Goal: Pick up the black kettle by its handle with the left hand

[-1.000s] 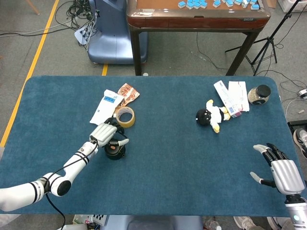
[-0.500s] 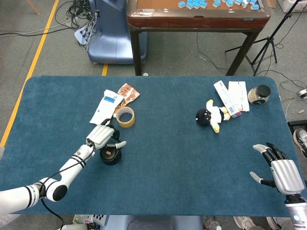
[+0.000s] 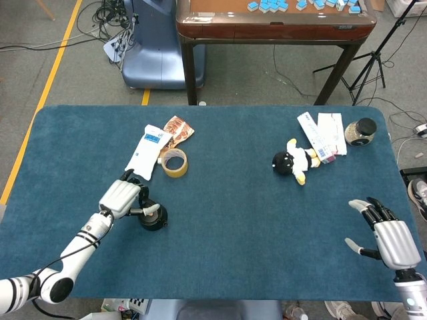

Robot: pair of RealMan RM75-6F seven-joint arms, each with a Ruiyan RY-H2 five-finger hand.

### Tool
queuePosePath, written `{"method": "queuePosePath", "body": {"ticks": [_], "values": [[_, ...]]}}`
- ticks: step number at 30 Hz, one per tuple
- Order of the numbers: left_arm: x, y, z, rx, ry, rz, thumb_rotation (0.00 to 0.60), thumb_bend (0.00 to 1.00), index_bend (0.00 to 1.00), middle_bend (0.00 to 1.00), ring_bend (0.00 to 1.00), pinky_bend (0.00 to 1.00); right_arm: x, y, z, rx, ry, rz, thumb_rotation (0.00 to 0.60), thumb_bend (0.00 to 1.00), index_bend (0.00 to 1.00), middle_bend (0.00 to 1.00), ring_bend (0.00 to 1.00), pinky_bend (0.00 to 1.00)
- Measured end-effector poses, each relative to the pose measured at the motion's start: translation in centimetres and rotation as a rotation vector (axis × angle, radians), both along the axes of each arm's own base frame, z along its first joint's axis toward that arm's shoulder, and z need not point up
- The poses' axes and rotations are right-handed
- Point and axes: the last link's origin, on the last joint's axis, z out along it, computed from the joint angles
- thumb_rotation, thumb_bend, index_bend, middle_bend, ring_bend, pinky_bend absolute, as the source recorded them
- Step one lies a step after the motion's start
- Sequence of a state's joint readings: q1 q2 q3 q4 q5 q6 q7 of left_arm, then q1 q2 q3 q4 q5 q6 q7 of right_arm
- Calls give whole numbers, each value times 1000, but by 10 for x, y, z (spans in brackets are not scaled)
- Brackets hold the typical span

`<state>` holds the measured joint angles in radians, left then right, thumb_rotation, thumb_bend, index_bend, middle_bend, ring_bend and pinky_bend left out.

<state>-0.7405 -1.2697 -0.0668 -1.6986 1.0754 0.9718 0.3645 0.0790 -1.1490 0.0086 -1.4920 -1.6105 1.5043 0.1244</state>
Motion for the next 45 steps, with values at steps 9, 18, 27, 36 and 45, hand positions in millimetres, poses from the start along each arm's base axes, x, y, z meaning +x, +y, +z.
{"method": "queuePosePath", "body": {"ticks": [9,18,27,36,45], "values": [[-10,-27,19,49,-5,-24,0,115,457,464,250,0,1,-1,-1,6,2,3,600,192,203,235,118,242],[-18,-49,19,64,-54,-83,0,115,458,467,366,0,-1,0,-2,12,0,-1,600,193,203,235,119,243],[-19,-65,-2,14,-33,-117,0,116,463,469,366,0,2,-4,5,-27,7,22,600,193,203,235,118,140],[-16,-67,-9,9,-30,-115,0,115,459,469,366,0,9,-11,12,-59,20,38,600,193,203,235,118,90],[-14,-73,-20,-8,-11,-126,0,115,457,469,366,0,10,-12,13,-54,28,33,600,192,203,235,118,89]]}}
